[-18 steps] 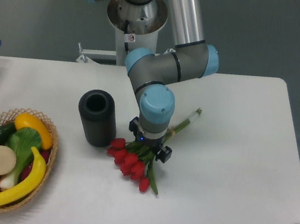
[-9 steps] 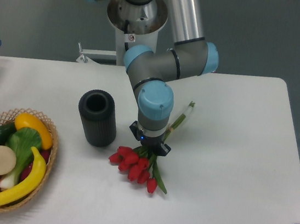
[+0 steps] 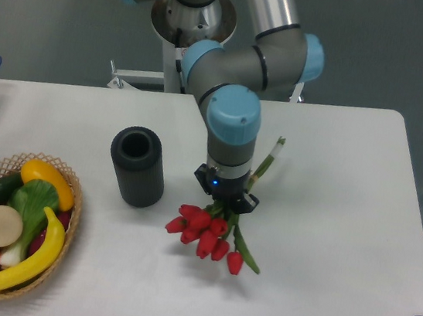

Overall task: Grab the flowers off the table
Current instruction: 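Lift the red tulip bunch up off the table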

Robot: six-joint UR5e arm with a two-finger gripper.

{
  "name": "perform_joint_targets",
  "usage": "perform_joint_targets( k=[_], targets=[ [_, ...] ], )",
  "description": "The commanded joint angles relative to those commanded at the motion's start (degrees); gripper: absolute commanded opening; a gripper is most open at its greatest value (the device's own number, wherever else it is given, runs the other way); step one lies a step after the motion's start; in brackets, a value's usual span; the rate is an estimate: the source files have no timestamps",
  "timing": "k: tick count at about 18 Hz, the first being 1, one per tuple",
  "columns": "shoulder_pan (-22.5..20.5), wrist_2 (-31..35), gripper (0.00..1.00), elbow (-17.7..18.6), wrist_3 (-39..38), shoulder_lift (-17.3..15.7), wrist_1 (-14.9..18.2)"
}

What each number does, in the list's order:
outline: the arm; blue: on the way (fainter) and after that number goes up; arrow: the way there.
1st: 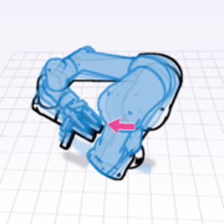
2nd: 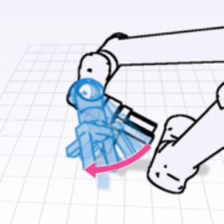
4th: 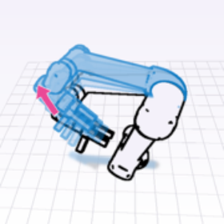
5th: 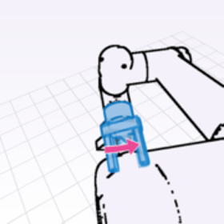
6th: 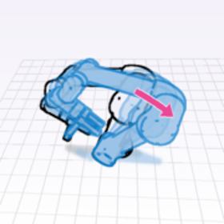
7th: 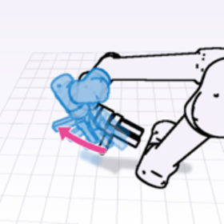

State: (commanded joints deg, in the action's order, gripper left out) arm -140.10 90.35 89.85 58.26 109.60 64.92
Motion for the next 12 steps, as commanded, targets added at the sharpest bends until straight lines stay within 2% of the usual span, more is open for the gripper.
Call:
perform_joint_targets(
  k=[2,6,8,9,12],
  targets=[
    [0.0,-0.2,0.0,-3.5,3.3,0.3,5.4],
    [-0.6,-0.3,0.0,-7.1,5.8,0.6,11.8],
    [-1.7,-0.5,0.0,-10.0,10.7,0.7,17.8],
    [-1.7,-0.6,0.0,-11.1,11.7,0.8,19.7],
    [-1.8,-0.5,0.0,-11.9,11.8,0.5,20.5]
  ],
)
